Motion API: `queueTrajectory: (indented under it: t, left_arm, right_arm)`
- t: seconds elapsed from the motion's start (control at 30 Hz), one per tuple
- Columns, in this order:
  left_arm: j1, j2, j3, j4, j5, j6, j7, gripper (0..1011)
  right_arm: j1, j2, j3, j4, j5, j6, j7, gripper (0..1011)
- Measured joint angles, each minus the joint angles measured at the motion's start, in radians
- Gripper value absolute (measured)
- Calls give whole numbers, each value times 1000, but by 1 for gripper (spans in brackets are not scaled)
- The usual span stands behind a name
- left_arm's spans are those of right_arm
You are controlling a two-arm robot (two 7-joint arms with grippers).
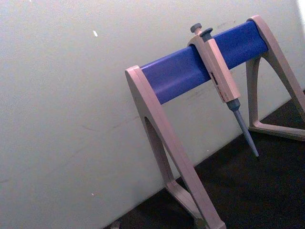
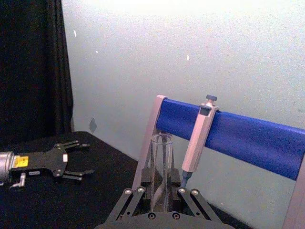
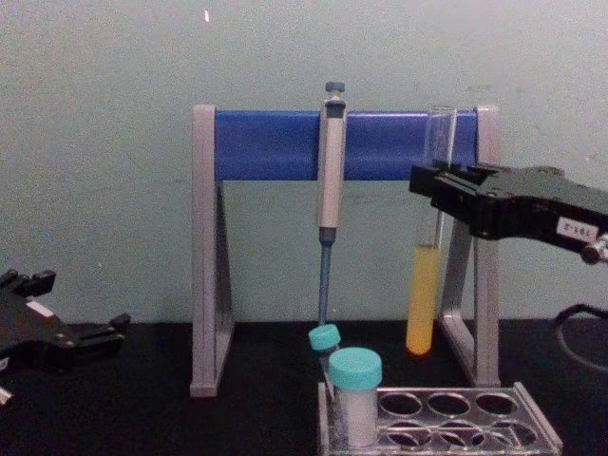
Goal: Pick up the test tube from the test tube rack, shake it, then place it back into the test tube rack.
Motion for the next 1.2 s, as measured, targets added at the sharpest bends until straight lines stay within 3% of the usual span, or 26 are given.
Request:
queueTrajectory:
  t: [0.5,0.93,1.2]
  left_arm:
    - [0,0,0,0,0,0,0,1001]
    - [0,0,0,0,0,0,0,1001]
    - [0,0,0,0,0,0,0,1001]
  right_arm:
    - [23,-2,10,11,-9,12,-9,229]
    - [-66,54,57,-81,6,31,-18,229]
    - [-83,60,26,-102,41,53,22,229]
